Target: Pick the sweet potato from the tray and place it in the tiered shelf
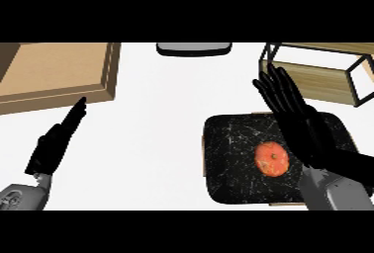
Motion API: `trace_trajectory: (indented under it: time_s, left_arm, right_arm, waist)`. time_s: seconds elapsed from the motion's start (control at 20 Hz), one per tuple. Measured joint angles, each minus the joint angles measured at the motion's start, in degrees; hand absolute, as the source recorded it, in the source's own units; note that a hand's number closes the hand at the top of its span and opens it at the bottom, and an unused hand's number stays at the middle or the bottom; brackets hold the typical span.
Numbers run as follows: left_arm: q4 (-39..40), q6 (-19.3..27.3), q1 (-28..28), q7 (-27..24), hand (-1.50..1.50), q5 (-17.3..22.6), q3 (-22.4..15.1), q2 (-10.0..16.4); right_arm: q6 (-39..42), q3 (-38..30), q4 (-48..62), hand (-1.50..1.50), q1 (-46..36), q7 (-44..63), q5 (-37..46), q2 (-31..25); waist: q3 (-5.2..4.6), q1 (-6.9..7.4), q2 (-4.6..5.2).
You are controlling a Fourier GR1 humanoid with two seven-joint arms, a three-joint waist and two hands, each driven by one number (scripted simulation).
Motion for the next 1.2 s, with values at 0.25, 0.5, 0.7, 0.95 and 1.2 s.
trace_trajectory:
  time_s: [0.25,0.5,0.7,0.95,1.2]
  left_arm:
    - [0.19,0.16,0.84,1.97,0.0,3.26,5.39,0.47]
    - [0.8,0.96,4.26,2.54,0.0,6.59,8.37,-0.86]
    - [0.28,-0.35,6.32,3.07,0.0,8.32,9.77,-1.13]
    - [-1.83,-0.98,8.66,3.7,0.0,8.6,10.53,-2.09]
    - [-3.14,-1.05,8.71,5.45,0.0,9.12,11.24,-1.69]
  right_arm:
    - [-1.31,-5.16,-0.45,1.5,-0.79,1.46,-0.87,-1.47]
    - [-14.28,-13.07,4.72,-1.5,3.73,3.94,9.1,-6.18]
    - [-23.12,-9.38,0.43,-1.5,9.74,3.94,16.56,-1.21]
    - [-26.96,-5.55,-8.94,-1.5,17.34,10.08,24.25,-1.49]
    - [-27.74,-5.39,-16.1,-1.5,20.79,23.48,34.96,-8.82]
  waist:
    - [-0.79,0.28,0.48]
    - [-1.32,-1.05,0.73]
    - [-1.2,-0.46,0.62]
    - [-1.18,-0.28,0.54]
    - [-1.29,-0.55,0.43]
